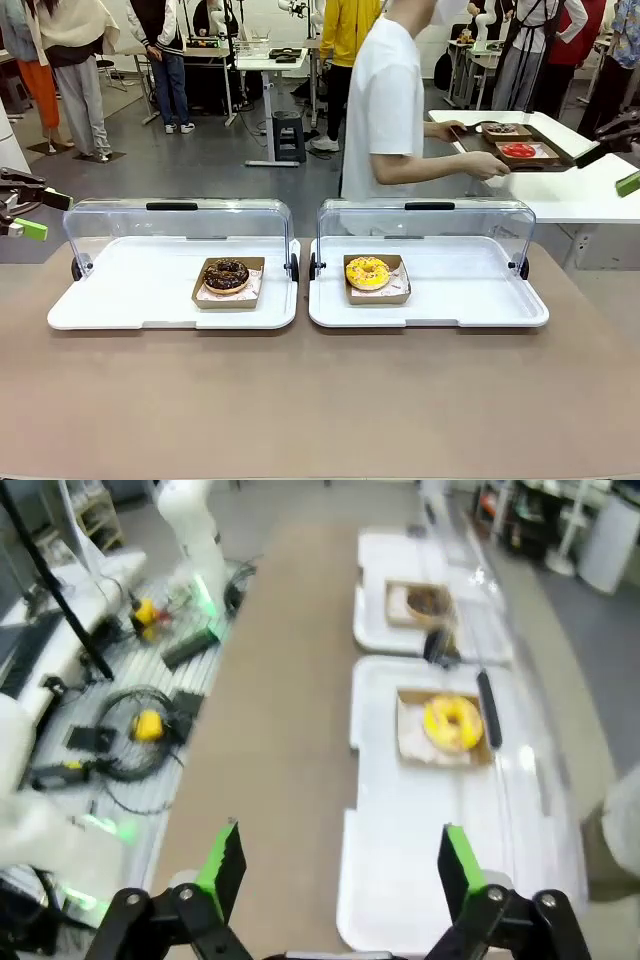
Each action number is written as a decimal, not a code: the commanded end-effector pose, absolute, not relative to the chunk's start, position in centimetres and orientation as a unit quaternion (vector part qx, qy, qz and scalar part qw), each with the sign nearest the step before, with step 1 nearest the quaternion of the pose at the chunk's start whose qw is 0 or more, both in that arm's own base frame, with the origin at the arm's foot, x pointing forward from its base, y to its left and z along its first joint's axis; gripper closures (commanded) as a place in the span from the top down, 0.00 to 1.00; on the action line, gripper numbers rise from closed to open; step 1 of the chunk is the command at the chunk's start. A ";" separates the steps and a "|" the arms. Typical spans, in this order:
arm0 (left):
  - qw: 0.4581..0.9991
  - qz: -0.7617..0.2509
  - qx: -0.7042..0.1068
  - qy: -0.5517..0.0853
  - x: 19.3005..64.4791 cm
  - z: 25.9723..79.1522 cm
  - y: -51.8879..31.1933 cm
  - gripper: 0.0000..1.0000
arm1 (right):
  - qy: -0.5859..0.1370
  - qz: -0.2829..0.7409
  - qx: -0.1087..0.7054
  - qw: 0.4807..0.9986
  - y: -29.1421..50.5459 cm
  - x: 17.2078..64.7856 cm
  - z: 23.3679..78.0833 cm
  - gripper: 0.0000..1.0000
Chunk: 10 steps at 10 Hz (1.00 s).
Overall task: Provide the desired donut to the person.
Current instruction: Place the picked Paper togo box onto the Handle tray extended by the person.
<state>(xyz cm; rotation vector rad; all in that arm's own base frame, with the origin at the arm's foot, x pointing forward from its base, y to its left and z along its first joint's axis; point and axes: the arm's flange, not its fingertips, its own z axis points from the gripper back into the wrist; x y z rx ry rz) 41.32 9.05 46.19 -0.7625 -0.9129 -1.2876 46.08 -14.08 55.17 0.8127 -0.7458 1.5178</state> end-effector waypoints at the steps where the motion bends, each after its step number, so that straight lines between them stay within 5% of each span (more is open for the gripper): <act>1: 0.639 -0.565 -0.334 -0.402 41.2 46.3 9.1 1.00 | -0.315 0.612 0.385 0.615 -16.5 48.3 54.9 1.00; 4: 0.639 -0.565 -0.334 -0.402 41.2 46.3 9.1 1.00 | -0.322 0.573 0.355 0.665 -17.2 48.4 53.3 1.00; 9: 0.639 -0.565 -0.334 -0.402 41.2 46.3 9.1 1.00 | -0.296 0.574 0.359 0.674 -17.4 48.2 52.2 1.00; 10: 0.639 -0.565 -0.334 -0.402 41.2 46.3 9.1 1.00 | -0.282 0.515 0.362 0.724 -16.6 49.4 53.1 1.00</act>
